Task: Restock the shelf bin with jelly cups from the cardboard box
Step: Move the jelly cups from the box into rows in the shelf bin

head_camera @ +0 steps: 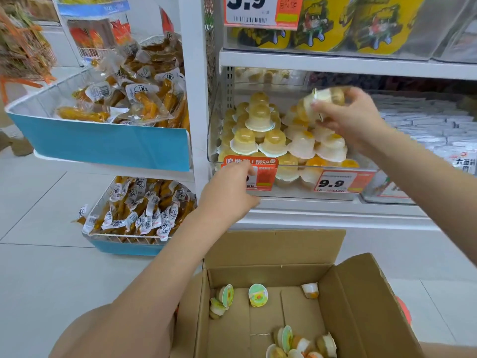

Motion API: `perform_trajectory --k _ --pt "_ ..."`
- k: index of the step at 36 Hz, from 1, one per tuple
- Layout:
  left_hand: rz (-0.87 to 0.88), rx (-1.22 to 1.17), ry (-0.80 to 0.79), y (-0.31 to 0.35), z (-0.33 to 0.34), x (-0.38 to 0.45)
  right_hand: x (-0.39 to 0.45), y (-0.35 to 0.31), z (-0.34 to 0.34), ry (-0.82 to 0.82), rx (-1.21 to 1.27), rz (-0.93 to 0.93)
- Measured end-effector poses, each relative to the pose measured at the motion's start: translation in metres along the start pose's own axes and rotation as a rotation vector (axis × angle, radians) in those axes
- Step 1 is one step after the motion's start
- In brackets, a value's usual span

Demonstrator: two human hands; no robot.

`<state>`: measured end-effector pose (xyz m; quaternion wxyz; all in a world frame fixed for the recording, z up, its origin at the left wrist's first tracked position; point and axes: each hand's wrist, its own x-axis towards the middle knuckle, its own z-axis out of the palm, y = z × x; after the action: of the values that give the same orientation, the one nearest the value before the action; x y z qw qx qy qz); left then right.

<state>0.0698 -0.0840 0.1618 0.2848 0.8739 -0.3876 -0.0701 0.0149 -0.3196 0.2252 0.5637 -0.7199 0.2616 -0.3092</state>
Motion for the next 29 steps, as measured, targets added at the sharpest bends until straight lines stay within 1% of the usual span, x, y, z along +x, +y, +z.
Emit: perform_trajectory --k 3,6,11,14,19,26,29 --pt "-0.02 0.006 -0.012 -0.003 -0.001 0.006 0.033 0.0 0.011 0.072 -0.164 -0.054" --pt "-0.04 0.014 -0.016 -0.004 -0.002 0.009 0.055 0.002 0.024 0.072 -0.269 -0.092" --pt "-0.034 0.077 -0.028 -0.006 -0.001 0.013 0.08 0.003 0.041 -0.04 -0.583 -0.124" --pt "-0.039 0.09 -0.032 -0.007 0.001 0.014 0.091 0.009 0.047 -0.091 -0.73 -0.162" --pt "-0.039 0.098 -0.026 -0.006 0.002 0.015 0.1 0.012 0.048 -0.134 -0.831 -0.184" --pt "-0.028 0.098 -0.027 -0.005 0.004 0.013 0.102 0.016 0.049 -0.278 -0.845 -0.159" --pt "-0.022 0.101 -0.029 -0.005 0.004 0.012 0.104 0.02 0.046 -0.297 -0.846 -0.149"
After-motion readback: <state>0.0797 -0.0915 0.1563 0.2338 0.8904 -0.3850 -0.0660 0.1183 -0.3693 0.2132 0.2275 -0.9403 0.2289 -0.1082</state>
